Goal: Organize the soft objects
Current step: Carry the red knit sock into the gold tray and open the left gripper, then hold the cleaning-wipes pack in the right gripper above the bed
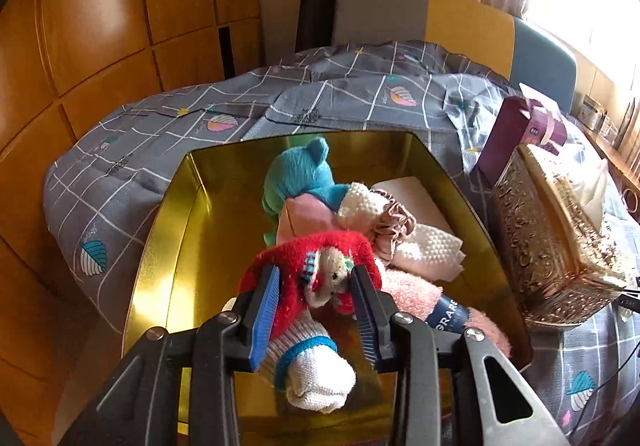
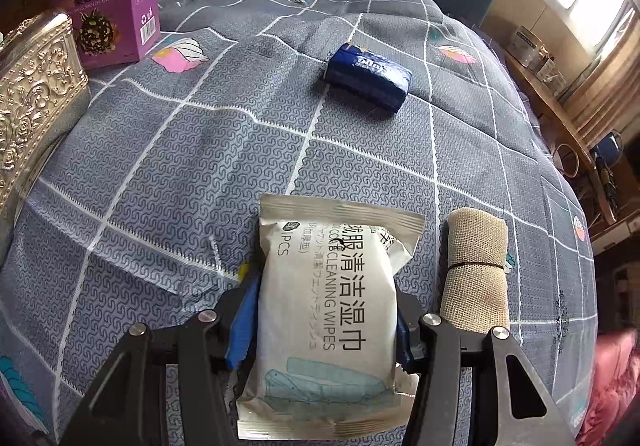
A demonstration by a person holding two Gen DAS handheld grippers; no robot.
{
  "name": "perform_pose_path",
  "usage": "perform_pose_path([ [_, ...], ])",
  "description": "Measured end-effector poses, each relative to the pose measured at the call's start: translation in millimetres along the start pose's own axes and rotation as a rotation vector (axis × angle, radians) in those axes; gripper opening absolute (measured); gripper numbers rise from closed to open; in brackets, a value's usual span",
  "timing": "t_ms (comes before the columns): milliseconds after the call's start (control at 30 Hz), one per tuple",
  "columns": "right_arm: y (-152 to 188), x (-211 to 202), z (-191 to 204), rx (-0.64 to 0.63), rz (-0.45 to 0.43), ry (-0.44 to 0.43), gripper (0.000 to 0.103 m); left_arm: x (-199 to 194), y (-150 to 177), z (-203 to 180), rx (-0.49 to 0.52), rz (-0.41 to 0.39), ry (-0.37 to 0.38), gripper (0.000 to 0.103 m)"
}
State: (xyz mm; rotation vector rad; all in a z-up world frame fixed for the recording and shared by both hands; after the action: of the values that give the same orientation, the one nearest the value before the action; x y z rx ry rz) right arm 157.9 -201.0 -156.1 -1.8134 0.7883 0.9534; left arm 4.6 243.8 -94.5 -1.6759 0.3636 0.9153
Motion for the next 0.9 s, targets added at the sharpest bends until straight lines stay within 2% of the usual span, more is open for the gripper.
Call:
perform_pose_path([
  [300, 0, 0, -1, 0.0, 0.0, 0.003, 0.056, -19, -9, -1, 0.009, -0.052, 0.0, 0.036],
  [667, -6, 2, -3, 0.0, 0.01, -0.009, 0.053, -34, -12, -21, 0.044, -0.072, 0.042, 0.036],
  [900, -9, 10, -9, 0.038, 0.03, -0.03, 0.055, -39, -11, -41, 0.086, -0.072, 0.074, 0.036],
])
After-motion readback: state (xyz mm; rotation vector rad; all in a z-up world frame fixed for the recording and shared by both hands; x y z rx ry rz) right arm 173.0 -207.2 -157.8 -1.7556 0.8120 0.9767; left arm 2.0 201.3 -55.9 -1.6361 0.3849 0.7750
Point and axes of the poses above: each gripper's, at about its wrist camera, not at the fingertips, and x roughly the way its jaws point, z to its left, y to its underside, the point moved 4 cm from there along x, roughly the way its jaws point, and after that the axes turned 5 degrees about y, right-handed, at the moved point
